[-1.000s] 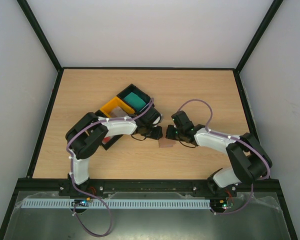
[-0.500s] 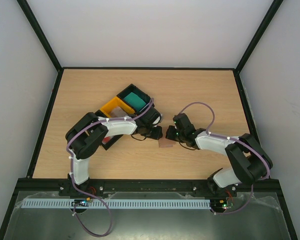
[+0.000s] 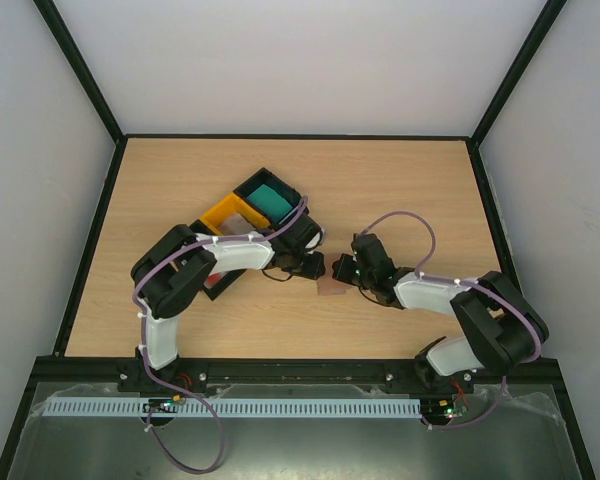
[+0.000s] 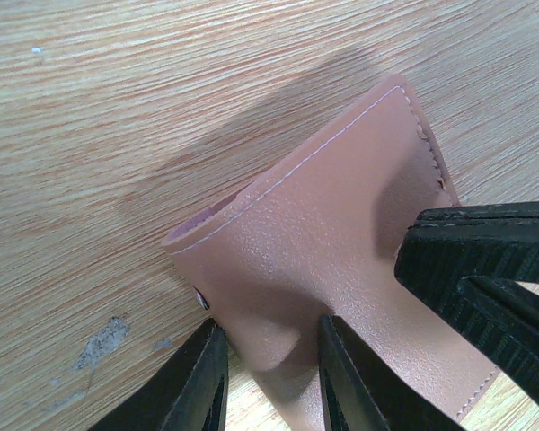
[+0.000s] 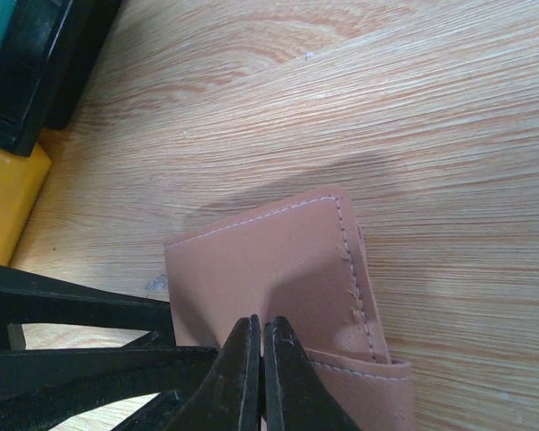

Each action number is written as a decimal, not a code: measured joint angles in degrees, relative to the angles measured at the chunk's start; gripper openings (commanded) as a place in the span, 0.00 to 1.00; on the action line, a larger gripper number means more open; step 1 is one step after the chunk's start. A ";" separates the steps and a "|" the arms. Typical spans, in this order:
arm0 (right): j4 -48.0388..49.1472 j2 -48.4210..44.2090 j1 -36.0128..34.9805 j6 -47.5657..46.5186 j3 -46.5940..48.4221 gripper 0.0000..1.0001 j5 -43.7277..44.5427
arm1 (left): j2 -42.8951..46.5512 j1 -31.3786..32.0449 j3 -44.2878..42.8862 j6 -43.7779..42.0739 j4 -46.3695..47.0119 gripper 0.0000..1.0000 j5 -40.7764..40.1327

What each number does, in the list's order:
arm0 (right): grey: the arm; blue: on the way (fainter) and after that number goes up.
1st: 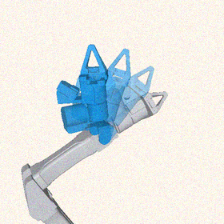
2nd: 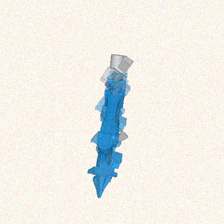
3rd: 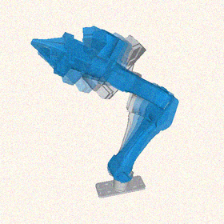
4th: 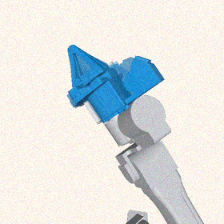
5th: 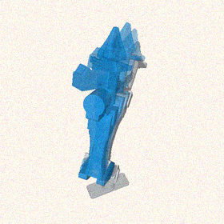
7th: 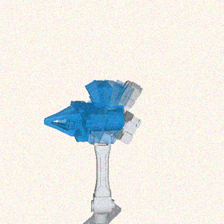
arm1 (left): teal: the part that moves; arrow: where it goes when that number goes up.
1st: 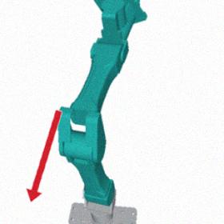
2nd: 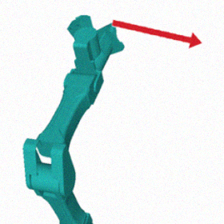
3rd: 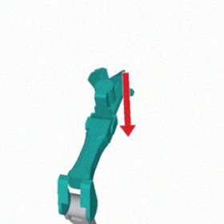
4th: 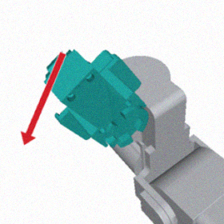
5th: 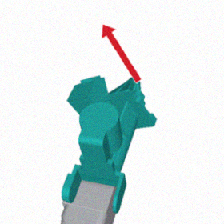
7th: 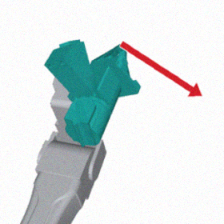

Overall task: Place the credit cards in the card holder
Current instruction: Close the card holder at the center of the board.

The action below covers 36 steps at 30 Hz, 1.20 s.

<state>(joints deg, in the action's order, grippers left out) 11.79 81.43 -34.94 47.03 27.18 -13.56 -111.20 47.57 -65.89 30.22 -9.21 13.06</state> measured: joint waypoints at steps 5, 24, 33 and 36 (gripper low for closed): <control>2.99 -0.04 -0.02 1.01 -1.75 0.02 0.04 | 0.00 0.00 0.00 0.00 0.00 0.29 0.00; 9.38 0.02 -1.27 3.78 -5.75 0.02 2.58 | 0.00 0.00 0.00 0.02 0.00 0.30 0.00; 11.08 1.57 -3.54 6.03 -6.36 0.02 4.11 | 0.00 0.00 0.00 0.02 0.02 0.30 0.00; 11.61 1.92 -4.07 6.25 -6.47 0.02 4.44 | 0.00 -0.02 0.00 0.02 0.02 0.30 0.00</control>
<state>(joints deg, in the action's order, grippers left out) 23.40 83.35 -39.00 53.28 20.71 -9.13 -111.20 47.55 -65.89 30.24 -9.19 13.06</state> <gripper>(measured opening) 0.021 0.296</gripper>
